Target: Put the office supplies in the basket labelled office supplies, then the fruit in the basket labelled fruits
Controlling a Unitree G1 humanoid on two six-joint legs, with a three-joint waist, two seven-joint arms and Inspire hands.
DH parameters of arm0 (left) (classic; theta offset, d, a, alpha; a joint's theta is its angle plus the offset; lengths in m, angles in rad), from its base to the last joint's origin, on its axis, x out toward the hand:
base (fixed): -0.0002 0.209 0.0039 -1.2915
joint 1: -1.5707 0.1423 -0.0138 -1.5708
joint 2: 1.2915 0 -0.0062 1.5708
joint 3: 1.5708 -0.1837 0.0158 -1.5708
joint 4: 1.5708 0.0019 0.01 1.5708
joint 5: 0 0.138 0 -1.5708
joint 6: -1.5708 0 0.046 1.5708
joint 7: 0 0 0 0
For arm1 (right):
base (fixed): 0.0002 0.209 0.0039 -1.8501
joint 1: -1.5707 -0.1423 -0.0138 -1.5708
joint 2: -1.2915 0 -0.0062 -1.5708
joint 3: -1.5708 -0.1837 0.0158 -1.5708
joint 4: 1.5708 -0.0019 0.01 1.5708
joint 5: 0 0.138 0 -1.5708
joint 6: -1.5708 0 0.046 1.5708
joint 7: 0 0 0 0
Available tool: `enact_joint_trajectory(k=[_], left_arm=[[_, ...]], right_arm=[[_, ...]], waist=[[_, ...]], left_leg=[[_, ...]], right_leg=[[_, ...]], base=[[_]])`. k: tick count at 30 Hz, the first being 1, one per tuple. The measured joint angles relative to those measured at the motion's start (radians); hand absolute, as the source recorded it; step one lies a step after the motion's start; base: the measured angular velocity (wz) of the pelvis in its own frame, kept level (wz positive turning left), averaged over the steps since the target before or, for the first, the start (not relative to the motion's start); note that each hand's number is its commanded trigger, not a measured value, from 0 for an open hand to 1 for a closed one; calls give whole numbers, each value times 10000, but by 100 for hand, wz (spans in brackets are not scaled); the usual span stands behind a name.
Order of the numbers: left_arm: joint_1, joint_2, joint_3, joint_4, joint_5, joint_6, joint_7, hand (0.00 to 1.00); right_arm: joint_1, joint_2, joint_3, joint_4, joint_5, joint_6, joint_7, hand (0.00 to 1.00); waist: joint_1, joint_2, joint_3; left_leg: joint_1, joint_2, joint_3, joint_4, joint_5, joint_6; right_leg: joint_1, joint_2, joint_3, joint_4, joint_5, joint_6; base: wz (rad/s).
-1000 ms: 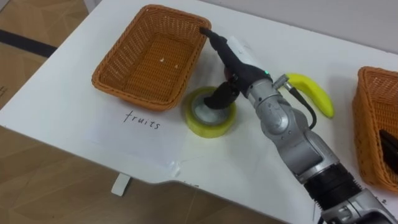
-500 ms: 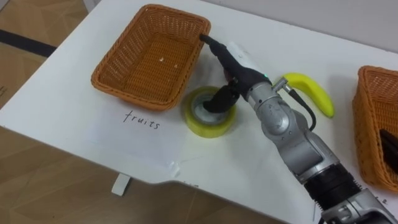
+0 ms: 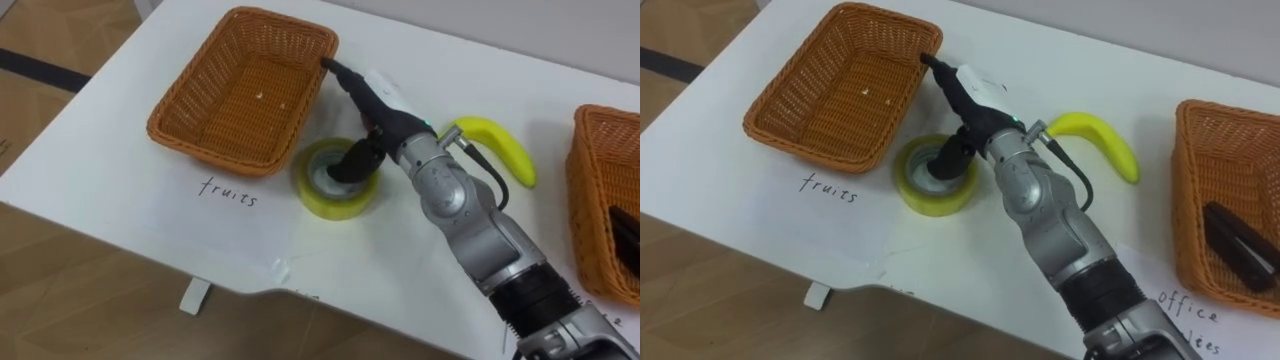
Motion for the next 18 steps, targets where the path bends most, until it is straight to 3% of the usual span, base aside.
enact_joint_trajectory(k=[18], left_arm=[[-32,-13,13,6,10,5,-3,0]], right_arm=[[161,-151,20,677,812,-4,227,0]], waist=[[14,-29,-49]], left_leg=[[52,8,68,10,2,0]], right_leg=[[20,-9,20,1,1,1]], base=[[-1]])
